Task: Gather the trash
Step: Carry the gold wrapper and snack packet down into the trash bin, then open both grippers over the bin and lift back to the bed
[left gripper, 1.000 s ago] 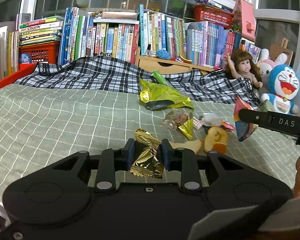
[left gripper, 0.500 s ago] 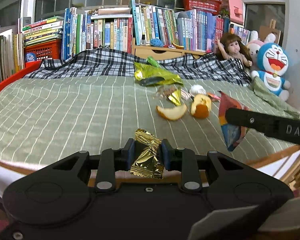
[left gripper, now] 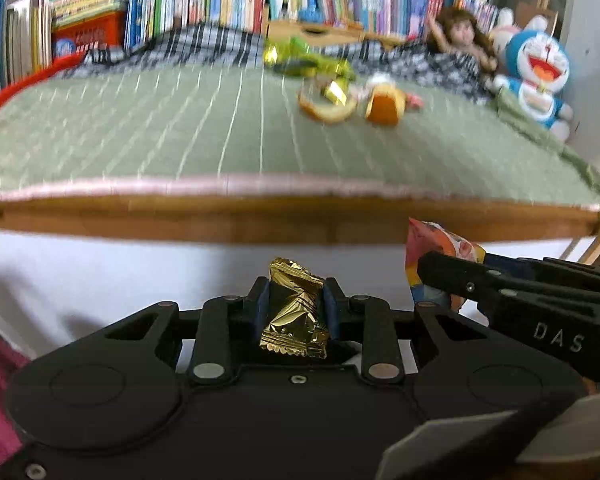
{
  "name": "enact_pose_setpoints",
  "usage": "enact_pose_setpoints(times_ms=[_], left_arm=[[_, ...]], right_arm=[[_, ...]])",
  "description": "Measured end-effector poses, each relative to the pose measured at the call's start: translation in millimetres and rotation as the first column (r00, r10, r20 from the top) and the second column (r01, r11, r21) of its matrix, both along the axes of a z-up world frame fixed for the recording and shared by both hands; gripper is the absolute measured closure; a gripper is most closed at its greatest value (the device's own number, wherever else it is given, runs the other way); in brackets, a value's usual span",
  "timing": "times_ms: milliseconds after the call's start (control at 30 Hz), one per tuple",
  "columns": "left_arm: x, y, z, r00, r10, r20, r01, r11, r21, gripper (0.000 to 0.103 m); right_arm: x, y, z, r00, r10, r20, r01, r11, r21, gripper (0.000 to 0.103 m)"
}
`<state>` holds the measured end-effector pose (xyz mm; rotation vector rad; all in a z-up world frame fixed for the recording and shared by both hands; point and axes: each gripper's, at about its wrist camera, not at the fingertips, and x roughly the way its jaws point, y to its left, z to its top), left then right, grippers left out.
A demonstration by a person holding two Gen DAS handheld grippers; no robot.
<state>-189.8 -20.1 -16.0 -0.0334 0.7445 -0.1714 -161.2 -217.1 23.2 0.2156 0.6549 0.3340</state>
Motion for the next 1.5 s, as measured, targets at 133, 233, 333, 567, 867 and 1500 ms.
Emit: enact_pose_setpoints(times_ms=[133, 233, 333, 567, 867, 1500], left_arm=[[1.6, 1.0, -26.0, 0.997, 0.025, -0.07, -0.024, 1.0, 0.015, 0.076], [5.4, 2.2, -45.3, 0.993, 0.046, -0.113, -0.042, 0.999, 0.032, 0.076], [12.4, 4.5, -65.4, 0.985, 0.064, -0.161, -0.058, 0.997, 0.043, 0.076], [23.9, 3.9, -108.8, 0.959, 0.081, -0.27, -0.063, 0.995, 0.073, 0.076], [30.4, 2.7, -134.4, 0.938, 0.1, -0.331, -0.072, 0.993, 0.097, 0.074], [34.3, 10.7, -122.2, 0.946, 0.149, -0.288, -0.121, 0.986, 0.113, 0.026]], right_arm=[[0.8, 4.3, -25.2, 0.997, 0.007, -0.079, -0.008, 1.0, -0.015, 0.063], [3.2, 6.9, -45.5, 0.991, 0.003, -0.135, -0.006, 1.0, -0.015, 0.063], [5.5, 8.3, -62.3, 0.984, -0.002, -0.18, 0.0, 1.0, -0.008, 0.063], [14.5, 12.3, -94.5, 0.961, -0.005, -0.276, 0.003, 1.0, -0.008, 0.063], [23.3, 13.6, -115.2, 0.942, -0.001, -0.335, 0.014, 0.999, 0.036, 0.056], [25.0, 8.7, -99.1, 0.952, -0.002, -0.306, 0.015, 0.999, 0.04, 0.023]])
